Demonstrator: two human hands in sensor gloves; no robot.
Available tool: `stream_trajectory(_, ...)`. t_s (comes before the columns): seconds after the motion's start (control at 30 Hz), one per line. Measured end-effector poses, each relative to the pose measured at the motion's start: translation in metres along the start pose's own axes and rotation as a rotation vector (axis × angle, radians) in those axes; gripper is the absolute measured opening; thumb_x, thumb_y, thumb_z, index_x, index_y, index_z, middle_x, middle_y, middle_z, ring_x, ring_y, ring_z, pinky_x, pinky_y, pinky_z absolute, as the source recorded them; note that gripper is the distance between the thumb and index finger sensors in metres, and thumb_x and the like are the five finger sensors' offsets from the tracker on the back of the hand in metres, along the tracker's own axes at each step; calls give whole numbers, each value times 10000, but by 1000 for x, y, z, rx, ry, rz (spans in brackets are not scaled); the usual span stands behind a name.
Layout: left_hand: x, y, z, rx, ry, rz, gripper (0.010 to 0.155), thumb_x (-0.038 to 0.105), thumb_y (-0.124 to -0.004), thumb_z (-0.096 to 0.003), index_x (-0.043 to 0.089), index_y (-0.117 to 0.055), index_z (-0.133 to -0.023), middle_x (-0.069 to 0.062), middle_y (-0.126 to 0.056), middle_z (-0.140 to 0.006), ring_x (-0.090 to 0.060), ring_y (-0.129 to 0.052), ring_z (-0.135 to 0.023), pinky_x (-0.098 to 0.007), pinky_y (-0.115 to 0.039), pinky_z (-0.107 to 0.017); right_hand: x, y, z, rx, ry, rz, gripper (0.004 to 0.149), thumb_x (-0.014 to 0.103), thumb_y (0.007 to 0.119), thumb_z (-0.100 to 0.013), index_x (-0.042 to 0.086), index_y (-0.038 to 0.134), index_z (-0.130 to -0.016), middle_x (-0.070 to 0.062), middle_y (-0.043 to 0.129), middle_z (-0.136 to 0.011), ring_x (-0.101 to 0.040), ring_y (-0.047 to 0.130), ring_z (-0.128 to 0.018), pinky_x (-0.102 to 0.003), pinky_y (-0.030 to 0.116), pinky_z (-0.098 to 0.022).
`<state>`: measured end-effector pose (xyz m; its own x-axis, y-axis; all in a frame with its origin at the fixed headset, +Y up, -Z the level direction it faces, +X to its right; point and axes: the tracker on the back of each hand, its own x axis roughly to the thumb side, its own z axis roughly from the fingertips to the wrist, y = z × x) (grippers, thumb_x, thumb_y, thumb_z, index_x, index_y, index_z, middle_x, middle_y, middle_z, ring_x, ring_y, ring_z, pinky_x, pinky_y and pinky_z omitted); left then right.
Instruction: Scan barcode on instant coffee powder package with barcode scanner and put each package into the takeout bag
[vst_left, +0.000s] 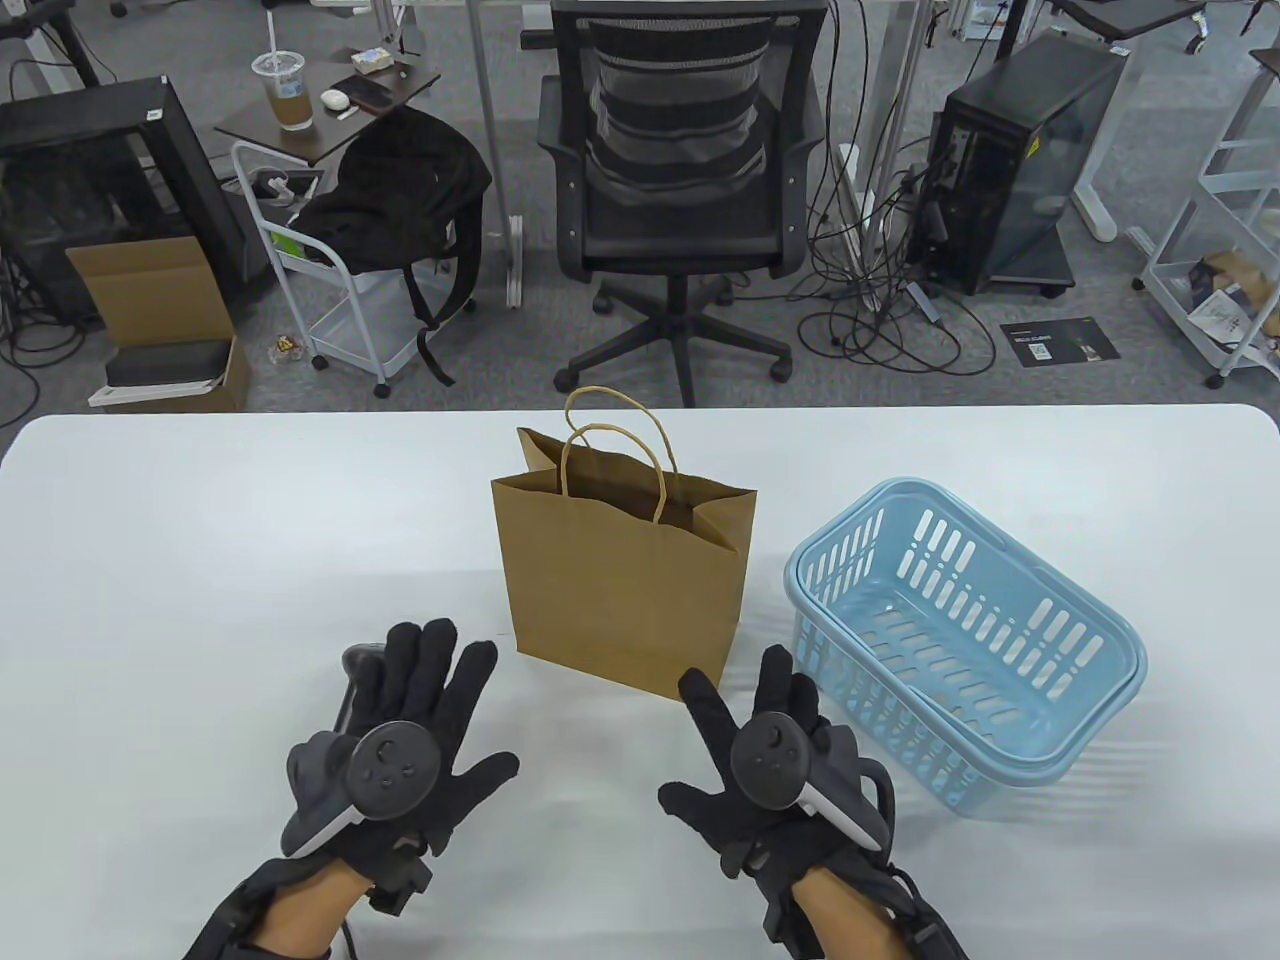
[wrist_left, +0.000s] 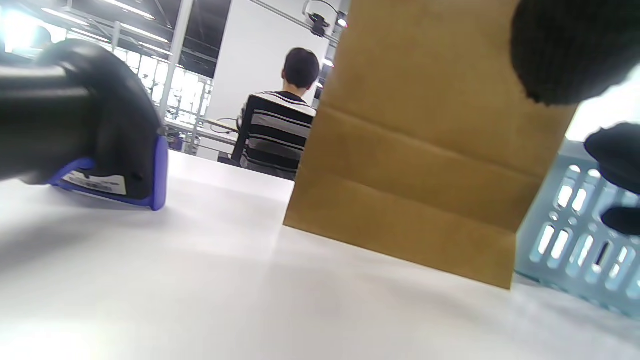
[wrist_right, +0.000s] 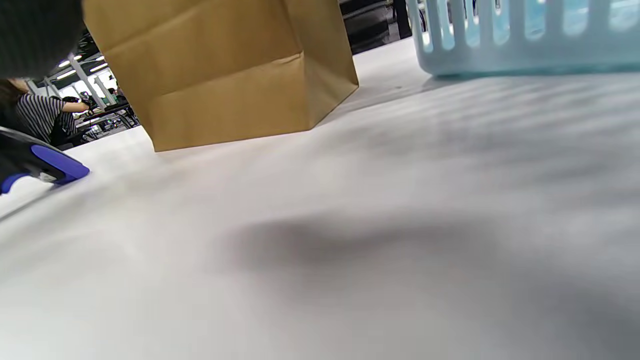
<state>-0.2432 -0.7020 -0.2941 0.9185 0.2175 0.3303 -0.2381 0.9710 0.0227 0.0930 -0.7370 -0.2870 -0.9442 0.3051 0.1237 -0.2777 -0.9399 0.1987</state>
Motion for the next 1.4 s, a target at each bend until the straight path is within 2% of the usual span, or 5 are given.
stream_trajectory(0.27,6,-3,0,-15,-25,-19,962,767,-692,-393,445,-131,-1105,64,-75,-1234,-256,12,-1149,-531,-114,-829,7,3,0,-35,-13,40,1112,835,669,-404,359,-145,-994,-5,-222,-1104,-456,37,-1085,-679,275,-799)
stream_trajectory(0.4,4,-2,-1,-16,-20,-4,958,764,-693,-393,444,-142,-1107,66,-83,-1235,-256,9,-1149,-529,-115,-830,8,0,1,-38,-4,53,1120,873,728,-386,480,-124,-997,-36,-172,-1138,-534,145,-1089,-738,376,-764)
stream_trajectory(0.63,3,-2,-1,-3,-19,-4,956,765,-694,-391,445,-146,-1107,68,-84,-1236,-251,7,-1150,-530,-117,-831,5,0,2,-2,6,37,1226,1027,665,-306,442,-161,-998,-24,-159,-1169,-502,188,-1130,-741,425,-756)
stream_trajectory(1.13,3,-4,-1,-22,-18,-2,946,754,-696,-396,441,-160,-1110,70,-95,-1236,-246,-3,-1152,-528,-127,-833,7,3,2,-12,-24,77,1142,945,654,-365,397,-61,-1068,-23,-149,-1171,-410,65,-1131,-656,272,-811)
stream_trajectory(1.4,3,-5,-2,-32,-17,5,943,753,-697,-395,438,-170,-1111,64,-116,-1239,-253,-21,-1157,-531,-144,-836,8,4,2,-8,-36,58,1149,924,662,-370,347,-29,-1085,-46,-113,-1183,-406,85,-1132,-647,279,-812)
